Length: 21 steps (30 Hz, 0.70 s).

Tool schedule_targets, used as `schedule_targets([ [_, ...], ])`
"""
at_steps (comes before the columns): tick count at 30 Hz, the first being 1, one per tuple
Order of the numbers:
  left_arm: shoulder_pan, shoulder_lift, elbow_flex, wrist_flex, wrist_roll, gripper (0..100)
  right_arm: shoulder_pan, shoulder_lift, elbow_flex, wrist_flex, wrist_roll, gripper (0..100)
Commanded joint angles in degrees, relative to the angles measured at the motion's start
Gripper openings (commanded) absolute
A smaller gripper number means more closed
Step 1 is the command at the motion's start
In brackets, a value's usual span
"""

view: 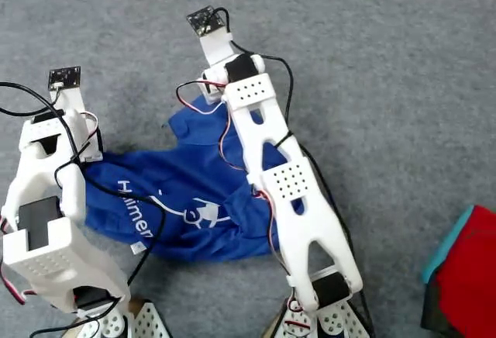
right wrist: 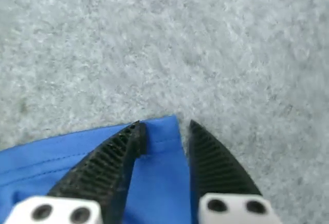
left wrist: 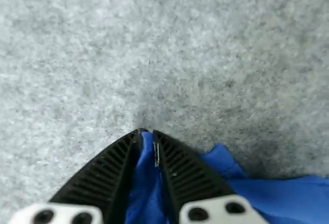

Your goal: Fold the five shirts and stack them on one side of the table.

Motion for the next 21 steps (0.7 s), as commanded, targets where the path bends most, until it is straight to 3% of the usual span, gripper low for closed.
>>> schedule_targets([
  [1, 1.76, -1.98, -0.09, -0.70, -0.18, 2, 0.22, -2.07, 0.04, 0.97, -0.44, 17.8],
  [5, 1.76, -1.98, -0.09, -0.70, -0.18, 2, 0.22, -2.07, 0.04, 5.36, -0.18, 22.7],
  [14, 1.67, -1.98, -0.09, -0.70, -0.09, 2, -1.80, -1.71, 0.13, 11.16, 4.84, 22.6],
  [21, 1.67, -1.98, -0.09, -0.70, -0.09, 2, -1.89, -1.54, 0.22, 10.64, 5.45, 6.1],
])
